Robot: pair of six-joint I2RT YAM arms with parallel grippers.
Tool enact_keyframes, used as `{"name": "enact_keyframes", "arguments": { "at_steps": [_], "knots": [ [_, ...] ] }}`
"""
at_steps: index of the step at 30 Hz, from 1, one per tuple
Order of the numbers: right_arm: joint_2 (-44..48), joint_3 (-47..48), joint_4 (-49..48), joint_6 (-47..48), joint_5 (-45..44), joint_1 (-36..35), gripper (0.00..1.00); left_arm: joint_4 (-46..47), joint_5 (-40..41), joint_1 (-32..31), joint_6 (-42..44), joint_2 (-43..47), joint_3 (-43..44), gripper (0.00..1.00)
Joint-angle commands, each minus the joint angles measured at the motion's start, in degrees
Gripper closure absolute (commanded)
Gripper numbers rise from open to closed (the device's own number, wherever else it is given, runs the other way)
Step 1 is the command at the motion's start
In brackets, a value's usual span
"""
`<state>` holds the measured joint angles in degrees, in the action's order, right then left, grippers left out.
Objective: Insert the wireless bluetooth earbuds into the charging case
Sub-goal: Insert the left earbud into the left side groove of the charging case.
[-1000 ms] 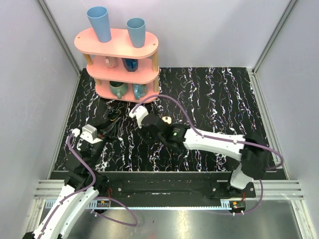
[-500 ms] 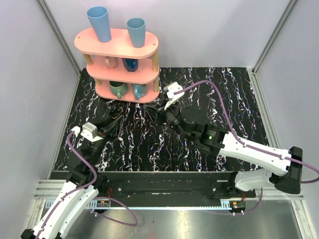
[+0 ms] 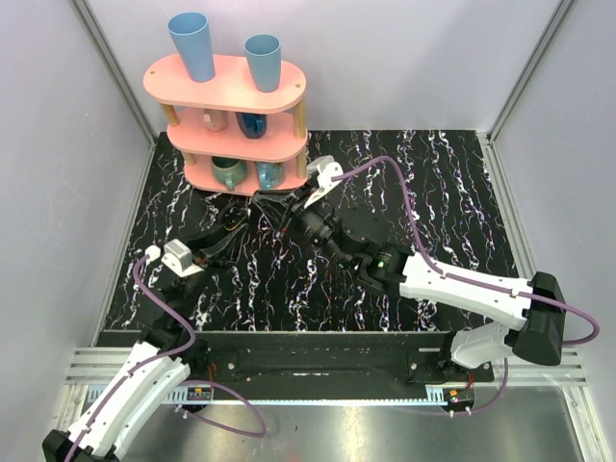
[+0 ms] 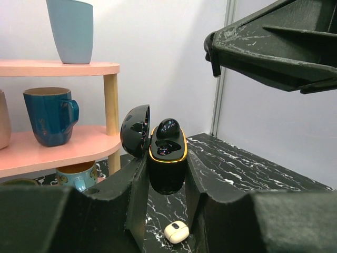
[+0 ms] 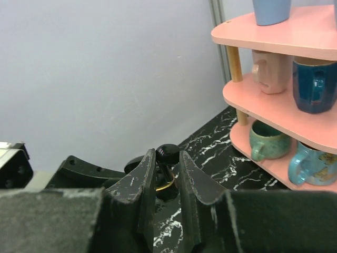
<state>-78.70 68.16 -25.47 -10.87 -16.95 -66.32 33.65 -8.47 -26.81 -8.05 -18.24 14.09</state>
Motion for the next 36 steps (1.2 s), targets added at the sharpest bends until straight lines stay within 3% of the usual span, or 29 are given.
{"name": "enact_keyframes", "arguments": {
  "at_steps": [1, 12, 36],
  "knots": [
    [-0.9, -0.1, -7.0, -2.2, 3.1, -0.6, 0.81, 9.1, -1.5, 0.1, -2.0, -2.0, -0.5, 1.00],
    [-5.8, -0.9, -13.8, -1.4, 7.3, -2.2, 0.81, 11.9, -1.1, 0.0, -3.2, -3.9, -0.6, 1.00],
    [-10.5, 4.2, -13.4, 4.2, 8.8, -3.8, 0.81, 9.6, -1.3, 0.1, -2.8, -2.7, -0.2, 1.00]
  ]
}}
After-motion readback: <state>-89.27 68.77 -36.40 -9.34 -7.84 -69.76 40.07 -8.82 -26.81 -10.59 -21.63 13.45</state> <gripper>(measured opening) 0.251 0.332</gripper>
